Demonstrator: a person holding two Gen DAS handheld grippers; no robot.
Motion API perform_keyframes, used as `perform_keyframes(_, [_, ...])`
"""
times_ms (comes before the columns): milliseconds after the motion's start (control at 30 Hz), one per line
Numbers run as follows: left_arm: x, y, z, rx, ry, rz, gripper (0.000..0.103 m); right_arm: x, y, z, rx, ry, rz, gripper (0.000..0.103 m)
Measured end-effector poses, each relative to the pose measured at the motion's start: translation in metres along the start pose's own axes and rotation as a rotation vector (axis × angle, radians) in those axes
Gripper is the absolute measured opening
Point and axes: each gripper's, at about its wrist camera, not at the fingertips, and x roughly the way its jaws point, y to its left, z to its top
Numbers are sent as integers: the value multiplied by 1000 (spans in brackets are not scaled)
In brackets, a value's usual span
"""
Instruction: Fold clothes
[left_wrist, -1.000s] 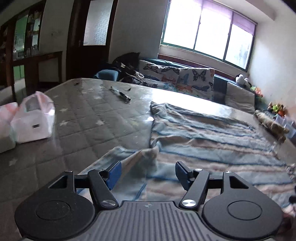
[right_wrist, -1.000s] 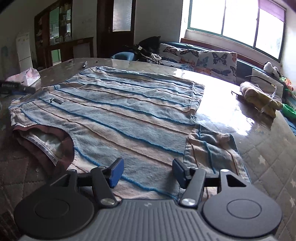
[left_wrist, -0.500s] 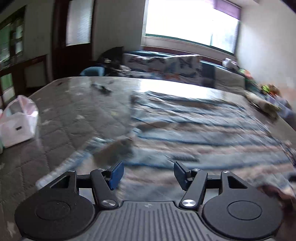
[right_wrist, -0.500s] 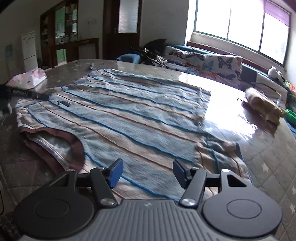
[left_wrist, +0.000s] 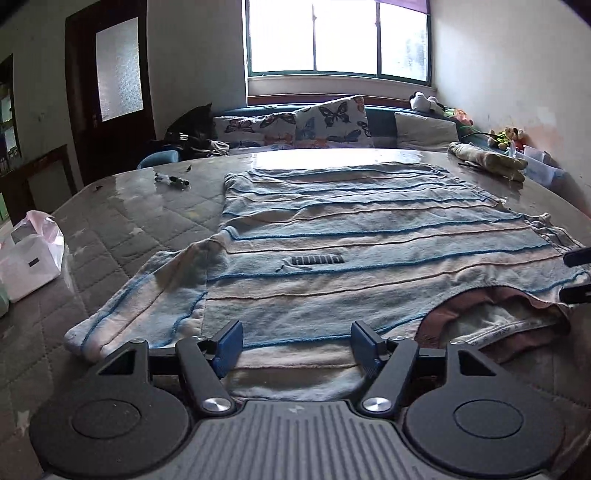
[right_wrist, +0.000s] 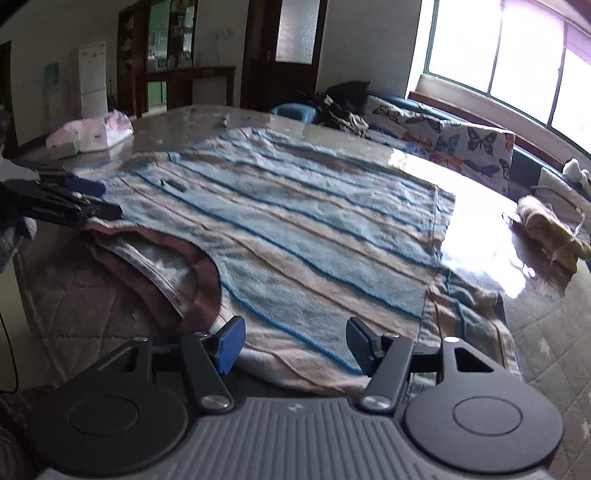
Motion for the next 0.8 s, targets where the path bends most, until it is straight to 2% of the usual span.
perform_keyframes(200, [-5,0,3,7,-4,4,68,5,12,-6,-47,9,20,62])
perform_keyframes(333, [-11,-5,17,4,-42,-12,71,-4,4,-4,-28,-10,15,62])
perform_keyframes(433, [-9,-16,28,1,-59,-52,72,-6,-8,-5,26,-22,-9,63])
perform_keyframes(567, [-5,-38,38,19,-79,-118,73,0,-19,-17,83,22,3,63])
perform_keyframes(800, [9,-76,52,43,-75,-215,79,-10,-56,-5,166,-30,-47,63])
